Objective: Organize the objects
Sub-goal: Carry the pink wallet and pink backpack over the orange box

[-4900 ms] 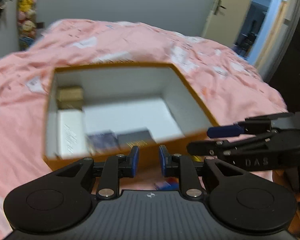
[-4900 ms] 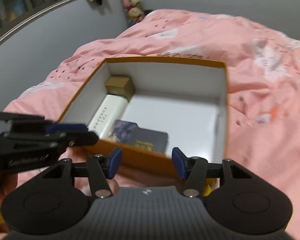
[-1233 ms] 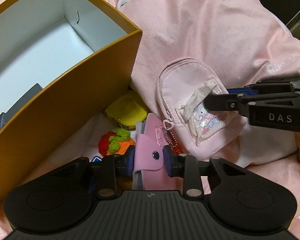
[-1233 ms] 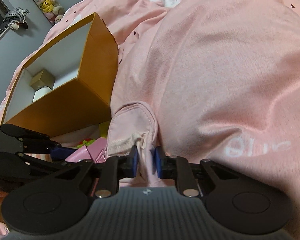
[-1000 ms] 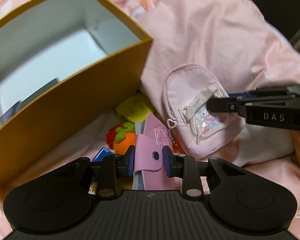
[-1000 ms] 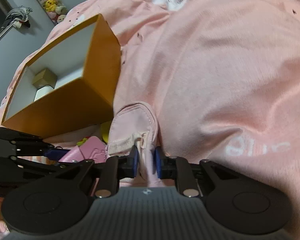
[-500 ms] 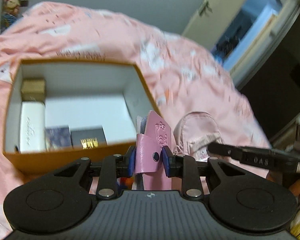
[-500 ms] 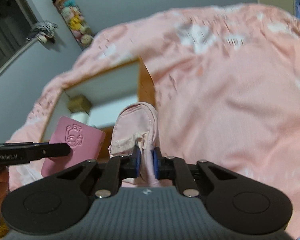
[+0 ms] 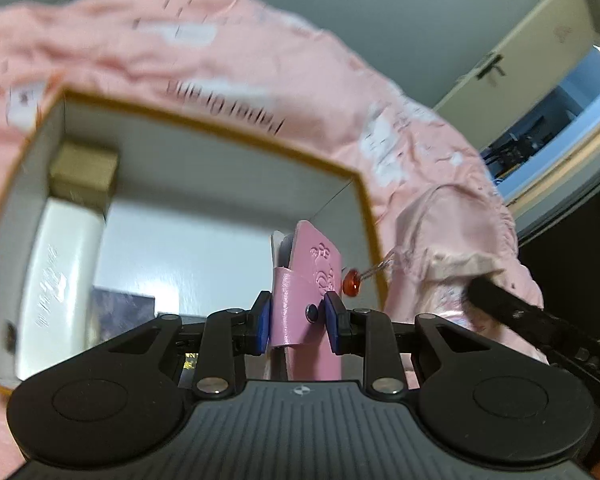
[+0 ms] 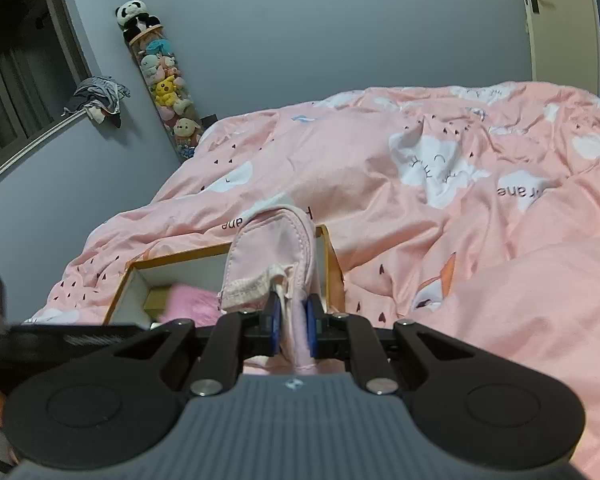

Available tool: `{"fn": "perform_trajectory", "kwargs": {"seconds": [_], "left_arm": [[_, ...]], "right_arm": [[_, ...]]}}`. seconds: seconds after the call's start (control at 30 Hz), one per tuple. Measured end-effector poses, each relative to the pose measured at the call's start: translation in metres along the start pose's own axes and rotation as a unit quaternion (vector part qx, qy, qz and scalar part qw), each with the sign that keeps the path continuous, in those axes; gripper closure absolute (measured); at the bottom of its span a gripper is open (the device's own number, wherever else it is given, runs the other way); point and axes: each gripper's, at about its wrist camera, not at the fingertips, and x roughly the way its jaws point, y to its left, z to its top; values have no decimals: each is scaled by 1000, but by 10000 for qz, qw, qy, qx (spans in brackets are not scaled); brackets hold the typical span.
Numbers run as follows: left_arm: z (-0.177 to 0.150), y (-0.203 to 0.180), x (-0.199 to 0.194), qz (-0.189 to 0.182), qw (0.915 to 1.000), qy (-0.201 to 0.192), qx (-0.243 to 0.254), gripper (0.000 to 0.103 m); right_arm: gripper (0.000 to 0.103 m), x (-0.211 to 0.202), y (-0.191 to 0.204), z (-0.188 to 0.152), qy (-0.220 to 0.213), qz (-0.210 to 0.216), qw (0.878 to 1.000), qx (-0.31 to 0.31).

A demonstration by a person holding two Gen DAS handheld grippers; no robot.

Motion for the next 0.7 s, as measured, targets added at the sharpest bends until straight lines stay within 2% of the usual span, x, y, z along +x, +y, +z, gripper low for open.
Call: {"fn": "perform_trajectory", "kwargs": {"seconds": [0.27, 0.43, 0.7], "left_arm": [[-7, 10, 56, -57, 9976, 568, -390, 72], [-8, 12, 80, 19, 9932, 966, -642, 72], [-9, 10, 93, 367, 9898, 1302, -451, 73]], "right_arm": [[90, 31, -3, -2, 65, -259, 9994, -225], [89, 38, -8, -2, 87, -224, 9996, -139], [89, 43, -12, -4, 97, -268, 9995, -154]]}}
